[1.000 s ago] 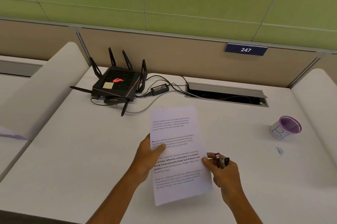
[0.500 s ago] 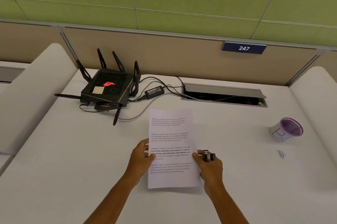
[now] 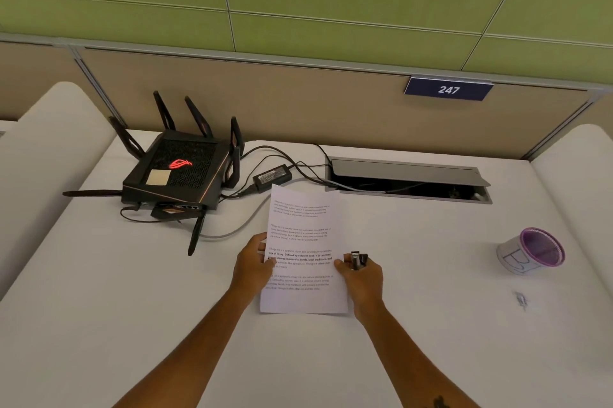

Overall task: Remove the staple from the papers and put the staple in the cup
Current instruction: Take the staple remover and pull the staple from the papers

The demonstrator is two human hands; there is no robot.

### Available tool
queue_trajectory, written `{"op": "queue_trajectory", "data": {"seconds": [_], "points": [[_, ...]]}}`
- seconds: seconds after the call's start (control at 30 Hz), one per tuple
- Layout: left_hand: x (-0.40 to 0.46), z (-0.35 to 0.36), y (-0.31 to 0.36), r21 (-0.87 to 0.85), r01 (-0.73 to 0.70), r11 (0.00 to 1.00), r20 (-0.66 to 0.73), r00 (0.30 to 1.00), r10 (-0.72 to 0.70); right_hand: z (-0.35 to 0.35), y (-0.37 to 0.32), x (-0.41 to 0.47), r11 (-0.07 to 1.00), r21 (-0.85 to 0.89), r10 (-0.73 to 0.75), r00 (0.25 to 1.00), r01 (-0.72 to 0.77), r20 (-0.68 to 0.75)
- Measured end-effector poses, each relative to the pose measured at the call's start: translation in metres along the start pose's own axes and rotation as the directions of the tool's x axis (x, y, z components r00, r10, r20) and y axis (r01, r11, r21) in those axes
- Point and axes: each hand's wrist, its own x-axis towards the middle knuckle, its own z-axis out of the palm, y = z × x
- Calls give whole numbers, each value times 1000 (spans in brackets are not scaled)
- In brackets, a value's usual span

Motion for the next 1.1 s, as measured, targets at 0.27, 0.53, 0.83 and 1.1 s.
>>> {"op": "queue_trajectory", "data": {"seconds": [0.27,0.53,0.83,1.1], "points": [[22,10,-7,223,-50,974,-37,998,60,5,6,21,914,-379,-151,988,145,14],[22,13,-16,255,-44,966,-23,998,51,4,12,20,857,-468,-229,973,216,31],[17,13,-18,270,-49,962,-29,998,59,-11,10,15,949,-246,-176,980,195,95],[12,13,-15,271,-56,961,-20,998,64,-53,3,21,980,-156,-84,971,121,224]]}}
